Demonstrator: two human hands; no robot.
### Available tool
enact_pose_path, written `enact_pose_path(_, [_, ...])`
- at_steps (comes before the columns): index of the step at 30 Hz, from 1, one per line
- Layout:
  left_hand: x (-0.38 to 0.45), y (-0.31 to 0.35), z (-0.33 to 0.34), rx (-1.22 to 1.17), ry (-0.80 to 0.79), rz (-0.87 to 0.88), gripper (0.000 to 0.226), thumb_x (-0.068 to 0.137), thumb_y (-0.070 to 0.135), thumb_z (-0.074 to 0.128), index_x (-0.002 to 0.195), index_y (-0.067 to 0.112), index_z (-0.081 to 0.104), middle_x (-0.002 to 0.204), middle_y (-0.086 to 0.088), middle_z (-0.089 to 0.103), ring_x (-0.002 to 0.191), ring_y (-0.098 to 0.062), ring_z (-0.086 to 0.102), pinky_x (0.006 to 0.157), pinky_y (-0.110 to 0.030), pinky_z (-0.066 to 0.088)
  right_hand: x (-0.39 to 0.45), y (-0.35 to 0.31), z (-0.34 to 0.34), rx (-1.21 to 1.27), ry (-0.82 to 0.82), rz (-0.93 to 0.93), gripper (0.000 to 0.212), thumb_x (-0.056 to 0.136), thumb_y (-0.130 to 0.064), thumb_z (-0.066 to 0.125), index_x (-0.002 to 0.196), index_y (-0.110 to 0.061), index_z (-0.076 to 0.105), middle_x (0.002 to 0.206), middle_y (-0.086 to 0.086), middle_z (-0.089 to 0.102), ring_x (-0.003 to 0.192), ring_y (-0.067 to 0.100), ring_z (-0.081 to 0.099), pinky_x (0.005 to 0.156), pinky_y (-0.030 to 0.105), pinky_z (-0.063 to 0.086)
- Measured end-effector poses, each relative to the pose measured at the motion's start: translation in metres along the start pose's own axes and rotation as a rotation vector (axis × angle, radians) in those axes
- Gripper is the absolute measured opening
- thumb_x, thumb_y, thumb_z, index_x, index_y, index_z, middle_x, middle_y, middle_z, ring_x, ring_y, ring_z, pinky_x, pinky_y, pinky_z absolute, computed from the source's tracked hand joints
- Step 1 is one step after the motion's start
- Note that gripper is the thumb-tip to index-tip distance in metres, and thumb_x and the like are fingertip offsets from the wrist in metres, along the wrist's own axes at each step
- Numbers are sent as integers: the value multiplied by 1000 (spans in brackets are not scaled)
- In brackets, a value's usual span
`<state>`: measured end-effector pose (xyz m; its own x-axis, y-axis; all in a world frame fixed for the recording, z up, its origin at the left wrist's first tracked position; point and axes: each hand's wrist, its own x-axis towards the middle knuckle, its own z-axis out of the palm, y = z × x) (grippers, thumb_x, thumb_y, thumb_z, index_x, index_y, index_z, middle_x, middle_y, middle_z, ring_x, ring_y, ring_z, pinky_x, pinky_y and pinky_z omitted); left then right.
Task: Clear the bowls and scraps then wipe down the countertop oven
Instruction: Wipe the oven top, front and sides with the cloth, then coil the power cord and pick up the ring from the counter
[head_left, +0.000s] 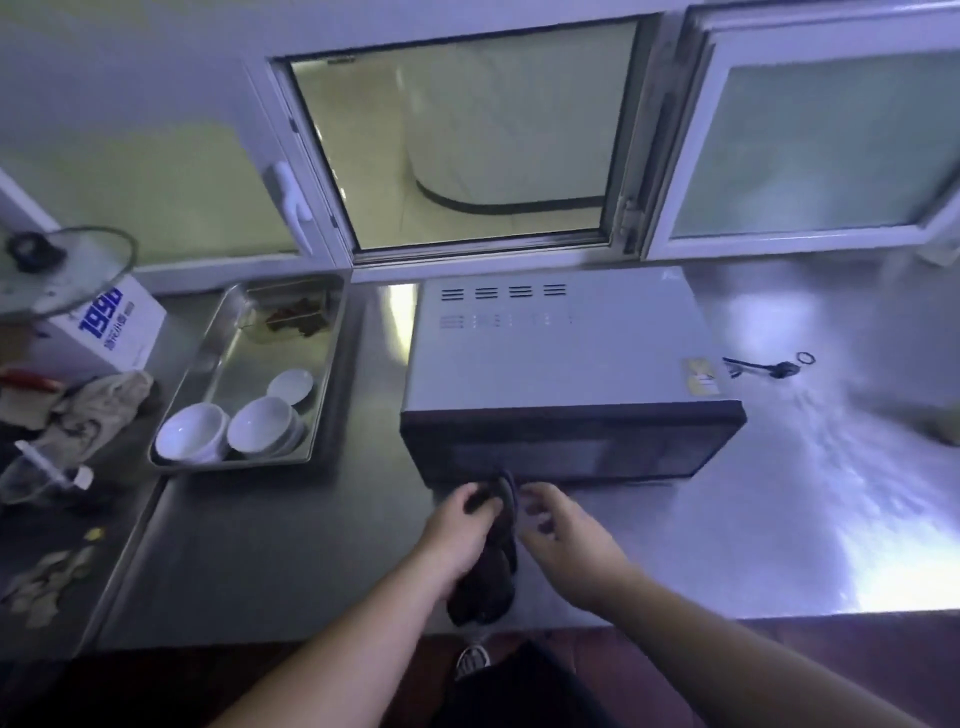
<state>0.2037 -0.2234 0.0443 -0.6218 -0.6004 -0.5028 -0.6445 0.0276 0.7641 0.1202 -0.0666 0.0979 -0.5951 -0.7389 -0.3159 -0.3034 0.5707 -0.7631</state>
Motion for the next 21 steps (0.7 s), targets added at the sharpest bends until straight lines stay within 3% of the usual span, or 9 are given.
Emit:
enact_pose_path(3, [-32, 29, 40, -201, -14, -13, 31, 88, 37, 72, 118, 32, 67, 114, 9, 72, 105, -13, 68, 98, -39, 55, -27, 35, -21, 118, 17, 136, 62, 95, -37, 64, 152, -35, 38, 139, -5, 54, 124, 18, 58, 90, 24, 40])
enact_pose_path(5, [-50, 45, 68, -298, -20, -10, 31, 89, 27, 76, 117, 26, 64, 114, 2, 72, 103, -15, 69, 87, -32, 57, -46, 53, -38, 225, 3, 163, 66, 93, -36, 70, 151, -40, 37, 134, -11, 51, 128, 17, 57, 91, 23, 42])
enact_pose_path(8, [-77, 70, 109, -362, -92, -61, 31, 88, 21, 77, 116, 20, 62, 111, -5, 73, 94, -20, 72, 65, -28, 54, -76, 77, -62, 368, 33, 169, 59, 77, -43, 78, 127, -55, 50, 125, -23, 65, 116, 7, 65, 95, 27, 52])
enact_pose_path(11, [-102, 93, 147, -389, -190, -93, 29, 90, 18, 74, 117, 21, 62, 111, -8, 74, 88, -21, 72, 54, -25, 50, -106, 103, -82, 390, 97, 173, 66, 69, -43, 86, 125, -51, 51, 109, -24, 71, 103, -7, 66, 90, 20, 52])
enact_pose_path(13, [-114, 106, 171, -381, -257, -92, 28, 93, 15, 69, 119, 21, 62, 111, -9, 75, 84, -19, 72, 55, -26, 50, -125, 119, -96, 357, 161, 187, 69, 67, -45, 89, 123, -47, 49, 107, -26, 70, 99, -12, 64, 90, 22, 52])
enact_pose_path(17, [-136, 129, 210, -328, -423, -123, 25, 97, 13, 62, 121, 21, 62, 97, -6, 76, 72, -17, 73, 66, -34, 57, -158, 157, -121, 330, 280, 265, 55, 66, -44, 85, 113, -39, 56, 99, -20, 74, 91, -3, 70, 87, 36, 60])
enact_pose_path(21, [-140, 143, 244, -140, -480, -92, 21, 98, 16, 60, 118, 23, 64, 106, 1, 75, 89, -18, 72, 83, -38, 56, -178, 187, -142, 287, 358, 292, 47, 69, -40, 74, 113, -40, 57, 97, -19, 74, 90, 1, 71, 85, 38, 59])
